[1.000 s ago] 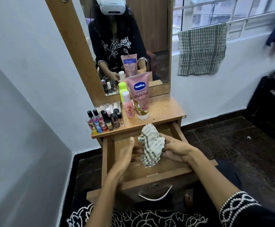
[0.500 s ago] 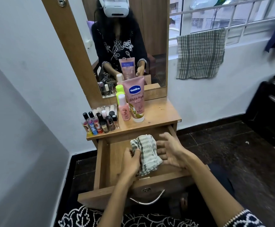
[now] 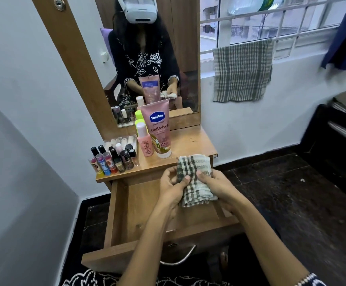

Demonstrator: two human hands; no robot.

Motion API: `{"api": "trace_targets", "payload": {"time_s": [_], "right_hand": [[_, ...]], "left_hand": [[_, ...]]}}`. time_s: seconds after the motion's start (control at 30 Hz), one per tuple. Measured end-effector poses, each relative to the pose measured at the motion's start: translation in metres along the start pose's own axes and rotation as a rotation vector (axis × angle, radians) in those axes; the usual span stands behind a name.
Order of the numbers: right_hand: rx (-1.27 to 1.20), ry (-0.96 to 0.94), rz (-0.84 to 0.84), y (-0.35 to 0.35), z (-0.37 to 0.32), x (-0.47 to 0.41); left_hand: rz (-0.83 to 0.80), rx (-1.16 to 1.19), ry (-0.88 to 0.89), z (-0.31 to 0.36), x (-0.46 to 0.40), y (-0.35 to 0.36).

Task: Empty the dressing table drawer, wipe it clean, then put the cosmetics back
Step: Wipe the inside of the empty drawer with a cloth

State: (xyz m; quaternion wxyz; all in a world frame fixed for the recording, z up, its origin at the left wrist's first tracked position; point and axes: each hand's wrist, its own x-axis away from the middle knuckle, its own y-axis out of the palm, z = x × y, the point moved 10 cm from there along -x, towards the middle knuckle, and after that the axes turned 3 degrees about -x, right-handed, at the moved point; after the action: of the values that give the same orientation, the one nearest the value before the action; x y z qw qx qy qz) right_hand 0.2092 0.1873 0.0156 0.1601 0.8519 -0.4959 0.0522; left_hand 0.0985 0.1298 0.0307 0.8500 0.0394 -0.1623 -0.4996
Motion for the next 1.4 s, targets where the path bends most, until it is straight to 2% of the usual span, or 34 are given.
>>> {"api": "trace_targets", "payload": {"time_s": [0.1,0.3,0.47,0.77,0.93,1.07,1.17,1.4], "right_hand": [[0.062,-0.054,0.078,-0.015,-0.018,-0.01],[0.162,-0.097,0.11,-0.026,-0.061,-0.051],[0.324,-0.109,0.161,-0.028,-0.086,-0.089],[0.39,-0.155,0.26,-0.037,-0.099,-0.122],[0.487,-0.201,0.37,-0.041,-0.11,-0.135],[0.637,-0.256,0.412,-0.035,-0.117,-0.145],[0.736,-0.302,0.394,-0.026,-0.117,-0.149],[0.862,-0.422,0.399,-0.017,-0.108,-0.15]], "left_hand": [[0.0,-0.085,0.016,0.014,-0.011,0.014],[0.004,-0.295,0.118,0.055,-0.042,0.037],[0.12,-0.492,0.254,0.081,-0.068,0.047],[0.209,-0.712,0.377,0.091,-0.093,0.066],[0.242,-0.758,0.354,0.087,-0.112,0.066],[0.231,-0.791,0.338,0.081,-0.127,0.066],[0.185,-0.927,0.323,0.074,-0.133,0.067],[0.105,-1.154,0.425,0.065,-0.137,0.081]]}}
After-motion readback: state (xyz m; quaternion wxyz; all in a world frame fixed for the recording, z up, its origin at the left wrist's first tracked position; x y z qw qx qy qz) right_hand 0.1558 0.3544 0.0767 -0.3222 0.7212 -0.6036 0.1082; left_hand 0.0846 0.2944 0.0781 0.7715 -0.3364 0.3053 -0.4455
